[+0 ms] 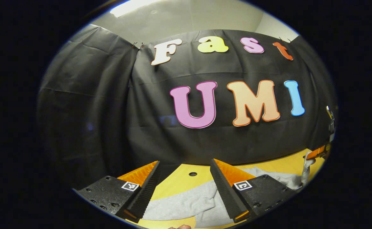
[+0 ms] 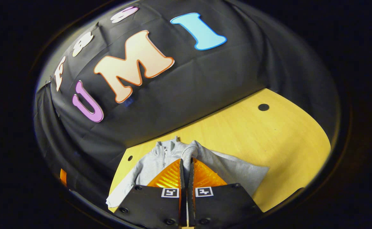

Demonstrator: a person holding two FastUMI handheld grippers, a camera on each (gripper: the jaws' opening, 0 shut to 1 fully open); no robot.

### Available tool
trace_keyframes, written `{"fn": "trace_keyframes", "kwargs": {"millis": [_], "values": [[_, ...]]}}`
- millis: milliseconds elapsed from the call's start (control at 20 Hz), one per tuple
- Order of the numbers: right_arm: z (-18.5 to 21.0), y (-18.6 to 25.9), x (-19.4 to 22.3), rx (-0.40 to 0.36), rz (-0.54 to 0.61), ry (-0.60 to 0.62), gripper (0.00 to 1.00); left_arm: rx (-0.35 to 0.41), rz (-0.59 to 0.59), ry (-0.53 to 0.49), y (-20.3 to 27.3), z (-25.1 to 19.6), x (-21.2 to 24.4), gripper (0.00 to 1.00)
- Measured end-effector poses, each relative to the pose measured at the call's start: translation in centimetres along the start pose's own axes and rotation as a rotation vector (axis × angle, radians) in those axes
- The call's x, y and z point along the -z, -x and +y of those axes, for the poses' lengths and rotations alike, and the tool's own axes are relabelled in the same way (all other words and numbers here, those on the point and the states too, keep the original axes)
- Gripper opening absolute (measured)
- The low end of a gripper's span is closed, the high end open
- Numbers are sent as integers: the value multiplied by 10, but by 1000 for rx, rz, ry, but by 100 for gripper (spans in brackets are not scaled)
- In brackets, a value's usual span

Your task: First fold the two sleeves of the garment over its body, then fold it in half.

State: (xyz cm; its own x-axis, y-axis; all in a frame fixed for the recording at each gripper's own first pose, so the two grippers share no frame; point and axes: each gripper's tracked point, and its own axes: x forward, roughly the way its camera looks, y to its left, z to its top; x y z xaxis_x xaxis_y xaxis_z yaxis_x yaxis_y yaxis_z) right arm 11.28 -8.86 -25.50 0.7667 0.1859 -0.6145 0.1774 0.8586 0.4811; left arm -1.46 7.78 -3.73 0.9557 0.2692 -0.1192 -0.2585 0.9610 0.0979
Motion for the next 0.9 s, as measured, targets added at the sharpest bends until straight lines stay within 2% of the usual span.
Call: {"fn": "trace_keyframes", "kwargs": {"millis": [200, 450, 650, 900], "values": [[52, -21, 13, -63, 18, 48, 4, -62, 11, 3, 4, 37, 6, 93], [144, -59, 50, -161, 71, 116, 4, -161, 50, 13, 13, 102, 29, 92], [212, -95, 91, -199, 120, 176, 4, -217, 77, 0, 16, 145, 45, 92], [253, -133, 145, -198, 187, 251, 4, -251, 119, -4, 18, 178, 66, 93]]}}
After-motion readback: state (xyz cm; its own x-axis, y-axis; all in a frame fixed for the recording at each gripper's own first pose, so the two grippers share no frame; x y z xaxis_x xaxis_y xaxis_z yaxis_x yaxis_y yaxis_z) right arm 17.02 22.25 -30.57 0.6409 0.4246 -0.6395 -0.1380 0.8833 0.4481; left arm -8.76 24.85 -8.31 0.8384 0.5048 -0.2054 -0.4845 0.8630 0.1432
